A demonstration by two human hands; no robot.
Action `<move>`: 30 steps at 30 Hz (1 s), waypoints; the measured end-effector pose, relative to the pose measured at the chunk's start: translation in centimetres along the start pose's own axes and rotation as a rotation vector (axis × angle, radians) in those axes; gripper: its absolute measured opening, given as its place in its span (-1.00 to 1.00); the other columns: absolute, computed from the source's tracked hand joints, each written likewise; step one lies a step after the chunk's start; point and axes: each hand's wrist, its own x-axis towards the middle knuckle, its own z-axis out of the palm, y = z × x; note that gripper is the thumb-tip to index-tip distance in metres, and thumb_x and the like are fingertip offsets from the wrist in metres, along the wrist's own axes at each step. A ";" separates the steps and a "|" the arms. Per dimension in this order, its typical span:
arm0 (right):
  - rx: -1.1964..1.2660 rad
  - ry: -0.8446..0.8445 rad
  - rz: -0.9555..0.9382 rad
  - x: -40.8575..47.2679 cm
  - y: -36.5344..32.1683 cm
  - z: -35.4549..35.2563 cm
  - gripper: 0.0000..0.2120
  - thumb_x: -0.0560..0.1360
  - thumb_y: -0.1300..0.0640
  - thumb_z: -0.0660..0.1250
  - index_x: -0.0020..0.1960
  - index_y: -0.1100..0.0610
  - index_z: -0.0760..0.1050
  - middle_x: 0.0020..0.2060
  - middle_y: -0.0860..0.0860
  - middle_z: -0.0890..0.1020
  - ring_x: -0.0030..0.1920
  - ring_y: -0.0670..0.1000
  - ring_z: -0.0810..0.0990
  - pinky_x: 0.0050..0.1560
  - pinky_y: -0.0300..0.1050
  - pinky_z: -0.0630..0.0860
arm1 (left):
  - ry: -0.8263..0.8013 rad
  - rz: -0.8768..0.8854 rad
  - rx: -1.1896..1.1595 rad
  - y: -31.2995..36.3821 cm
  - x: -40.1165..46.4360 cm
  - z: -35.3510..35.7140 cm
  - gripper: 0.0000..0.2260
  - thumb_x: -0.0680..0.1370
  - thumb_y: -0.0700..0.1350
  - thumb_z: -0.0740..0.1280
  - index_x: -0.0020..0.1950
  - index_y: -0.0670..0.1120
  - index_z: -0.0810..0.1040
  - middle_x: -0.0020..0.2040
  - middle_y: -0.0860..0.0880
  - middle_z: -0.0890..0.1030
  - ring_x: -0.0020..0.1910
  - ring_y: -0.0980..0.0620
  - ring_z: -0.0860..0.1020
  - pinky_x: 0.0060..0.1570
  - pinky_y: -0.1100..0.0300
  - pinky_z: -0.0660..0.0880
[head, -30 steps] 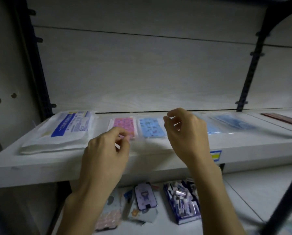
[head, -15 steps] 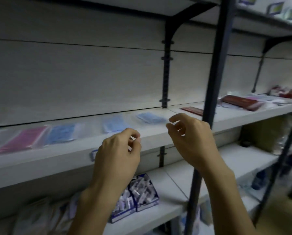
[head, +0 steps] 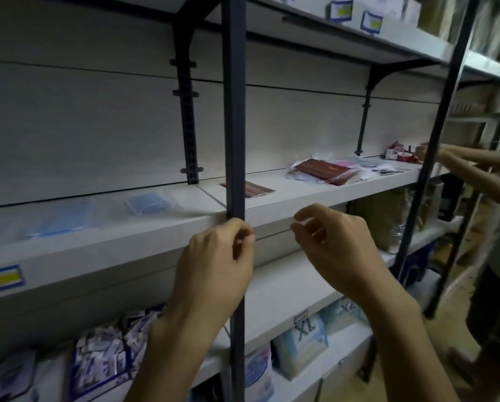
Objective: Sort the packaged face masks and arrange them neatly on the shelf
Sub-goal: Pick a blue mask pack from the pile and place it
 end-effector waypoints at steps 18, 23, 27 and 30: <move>-0.082 -0.070 -0.003 14.9 19.2 -3.7 -0.77 0.57 -0.04 0.27 0.19 -0.02 0.51 -0.09 -0.06 0.67 -0.15 -0.07 0.63 -0.07 0.01 0.63 | 0.033 0.015 -0.048 6.1 16.1 18.8 -0.93 0.56 -0.04 0.29 -0.06 0.06 0.57 -0.19 0.11 0.62 -0.29 0.14 0.53 -0.35 0.39 0.34; -0.107 -0.073 0.042 18.8 25.8 -5.3 -0.82 0.56 -0.03 0.29 0.14 -0.07 0.53 -0.13 -0.08 0.66 -0.12 -0.04 0.63 -0.03 0.04 0.61 | 0.015 0.023 -0.041 8.6 20.1 25.1 -0.93 0.56 -0.03 0.30 -0.09 0.07 0.57 -0.22 0.12 0.61 -0.31 0.13 0.50 -0.34 0.39 0.32; -0.119 -0.102 0.058 20.2 29.3 -6.0 -0.79 0.56 -0.02 0.29 0.18 -0.03 0.53 -0.07 -0.02 0.67 -0.11 -0.02 0.64 -0.01 0.04 0.62 | -0.010 0.012 -0.036 9.3 21.6 27.9 -0.92 0.55 -0.02 0.29 -0.10 0.07 0.57 -0.22 0.11 0.62 -0.27 0.09 0.52 -0.23 0.19 0.44; -0.083 -0.120 0.071 23.3 36.6 -8.6 -0.80 0.56 -0.03 0.30 0.17 -0.04 0.53 -0.09 -0.04 0.66 -0.10 -0.03 0.63 0.00 0.04 0.61 | 0.020 -0.008 0.016 13.4 24.5 34.8 -0.93 0.55 -0.03 0.30 -0.09 0.07 0.58 -0.22 0.13 0.62 -0.27 0.09 0.53 -0.20 0.16 0.47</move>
